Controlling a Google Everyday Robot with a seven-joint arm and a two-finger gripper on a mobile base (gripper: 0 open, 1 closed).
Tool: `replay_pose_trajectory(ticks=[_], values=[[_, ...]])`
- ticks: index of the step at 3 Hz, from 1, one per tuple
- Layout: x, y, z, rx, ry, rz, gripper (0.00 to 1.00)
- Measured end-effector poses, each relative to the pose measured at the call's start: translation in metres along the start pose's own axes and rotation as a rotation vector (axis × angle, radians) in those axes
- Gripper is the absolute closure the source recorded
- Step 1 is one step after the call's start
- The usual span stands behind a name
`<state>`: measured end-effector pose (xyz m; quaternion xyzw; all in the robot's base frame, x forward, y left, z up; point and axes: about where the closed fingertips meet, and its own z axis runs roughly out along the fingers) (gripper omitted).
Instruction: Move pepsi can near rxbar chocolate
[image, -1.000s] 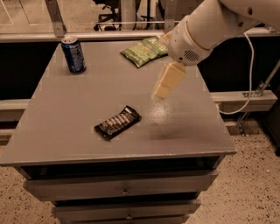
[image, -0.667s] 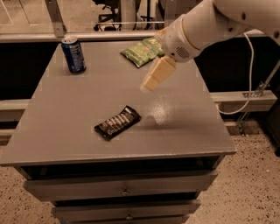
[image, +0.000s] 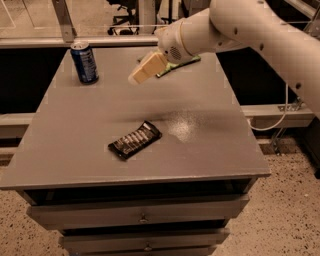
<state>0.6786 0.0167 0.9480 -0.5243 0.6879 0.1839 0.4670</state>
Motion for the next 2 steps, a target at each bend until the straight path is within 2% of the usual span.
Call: replay_pose_trajectory(ticks=[1, 2], values=[[-0.021, -0.009, 0.07, -0.029, -0.096, 0.084, 0.0], [-0.033, -0.011, 0.108, -0.036, -0.118, 0.109, 0.0]])
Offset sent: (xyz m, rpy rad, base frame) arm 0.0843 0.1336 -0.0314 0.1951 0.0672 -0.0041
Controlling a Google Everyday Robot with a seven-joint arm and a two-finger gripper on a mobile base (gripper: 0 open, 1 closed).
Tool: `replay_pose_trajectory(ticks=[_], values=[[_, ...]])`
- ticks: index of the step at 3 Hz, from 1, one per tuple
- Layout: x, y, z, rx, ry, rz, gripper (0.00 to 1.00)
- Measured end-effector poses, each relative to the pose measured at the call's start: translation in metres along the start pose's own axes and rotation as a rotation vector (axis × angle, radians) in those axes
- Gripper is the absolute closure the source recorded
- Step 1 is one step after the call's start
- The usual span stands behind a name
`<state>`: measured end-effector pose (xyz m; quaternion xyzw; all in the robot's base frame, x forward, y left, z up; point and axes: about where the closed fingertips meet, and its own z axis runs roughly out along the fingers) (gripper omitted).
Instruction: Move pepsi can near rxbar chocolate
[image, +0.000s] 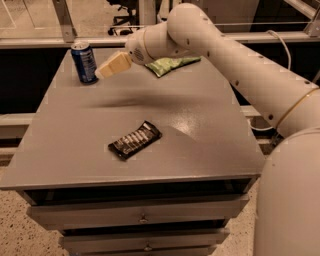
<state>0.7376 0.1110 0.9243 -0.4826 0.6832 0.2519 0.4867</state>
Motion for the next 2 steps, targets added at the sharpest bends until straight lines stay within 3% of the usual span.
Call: replay_pose_trajectory(ticks=[1, 2], values=[[0.0, -0.017, 0.045, 0.01, -0.002, 0.039, 0.0], [-0.001, -0.025, 0.068, 0.007, -0.007, 0.06, 0.0]])
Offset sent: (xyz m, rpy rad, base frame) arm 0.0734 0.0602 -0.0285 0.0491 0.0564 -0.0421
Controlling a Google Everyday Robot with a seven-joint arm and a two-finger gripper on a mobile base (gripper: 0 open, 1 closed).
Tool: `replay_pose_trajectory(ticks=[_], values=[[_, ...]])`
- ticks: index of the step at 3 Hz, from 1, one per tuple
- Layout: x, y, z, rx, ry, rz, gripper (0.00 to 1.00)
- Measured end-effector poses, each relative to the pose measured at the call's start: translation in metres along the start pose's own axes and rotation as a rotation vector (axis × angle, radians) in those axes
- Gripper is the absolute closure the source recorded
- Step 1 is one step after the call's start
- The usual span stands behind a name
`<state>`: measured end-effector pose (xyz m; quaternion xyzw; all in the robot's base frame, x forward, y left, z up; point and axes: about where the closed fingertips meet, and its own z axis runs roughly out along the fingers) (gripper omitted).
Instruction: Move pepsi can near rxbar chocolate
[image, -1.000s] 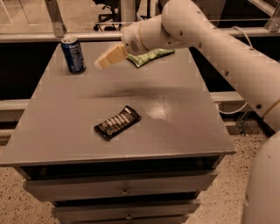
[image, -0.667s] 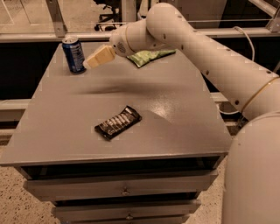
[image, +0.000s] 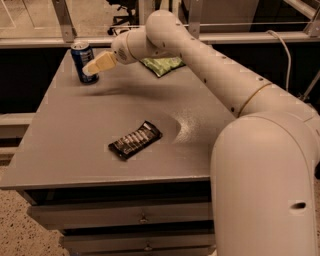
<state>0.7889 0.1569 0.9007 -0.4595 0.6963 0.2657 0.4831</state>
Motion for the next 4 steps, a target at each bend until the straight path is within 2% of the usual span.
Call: replay_pose_trajectory(ticks=[1, 2, 3, 4], values=[[-0.01, -0.001, 0.023, -0.02, -0.023, 0.004, 0.0], [-0.019, 0.003, 0.037, -0.057, -0.048, 0.005, 0.17], [-0.026, 0.014, 0.047, -0.109, -0.072, 0.018, 0.41], [-0.027, 0.02, 0.04, -0.133, -0.095, 0.039, 0.65]])
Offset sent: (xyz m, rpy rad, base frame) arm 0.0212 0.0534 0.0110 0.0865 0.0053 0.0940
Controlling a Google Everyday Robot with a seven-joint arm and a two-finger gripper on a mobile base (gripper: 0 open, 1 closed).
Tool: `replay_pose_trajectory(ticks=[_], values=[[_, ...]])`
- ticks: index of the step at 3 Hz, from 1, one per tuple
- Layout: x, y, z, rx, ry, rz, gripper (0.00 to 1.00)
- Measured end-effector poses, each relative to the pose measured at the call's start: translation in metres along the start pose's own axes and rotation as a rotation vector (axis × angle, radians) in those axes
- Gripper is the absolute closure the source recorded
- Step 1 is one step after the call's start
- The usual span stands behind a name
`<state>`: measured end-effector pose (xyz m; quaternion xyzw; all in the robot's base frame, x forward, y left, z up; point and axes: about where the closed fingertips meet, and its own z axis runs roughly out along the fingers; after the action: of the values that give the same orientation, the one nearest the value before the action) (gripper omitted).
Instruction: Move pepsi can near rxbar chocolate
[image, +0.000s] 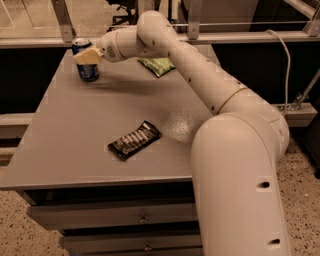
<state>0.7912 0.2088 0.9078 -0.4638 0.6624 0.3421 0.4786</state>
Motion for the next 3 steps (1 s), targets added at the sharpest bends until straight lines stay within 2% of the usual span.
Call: replay_pose_trajectory(ticks=[1, 2, 3], values=[[0.0, 0.008, -0.027, 0.006, -0.033, 0.005, 0.87], [0.014, 0.025, -0.083, 0.022, -0.056, 0.008, 1.0], [0.053, 0.038, -0.139, 0.068, -0.032, 0.054, 1.0]])
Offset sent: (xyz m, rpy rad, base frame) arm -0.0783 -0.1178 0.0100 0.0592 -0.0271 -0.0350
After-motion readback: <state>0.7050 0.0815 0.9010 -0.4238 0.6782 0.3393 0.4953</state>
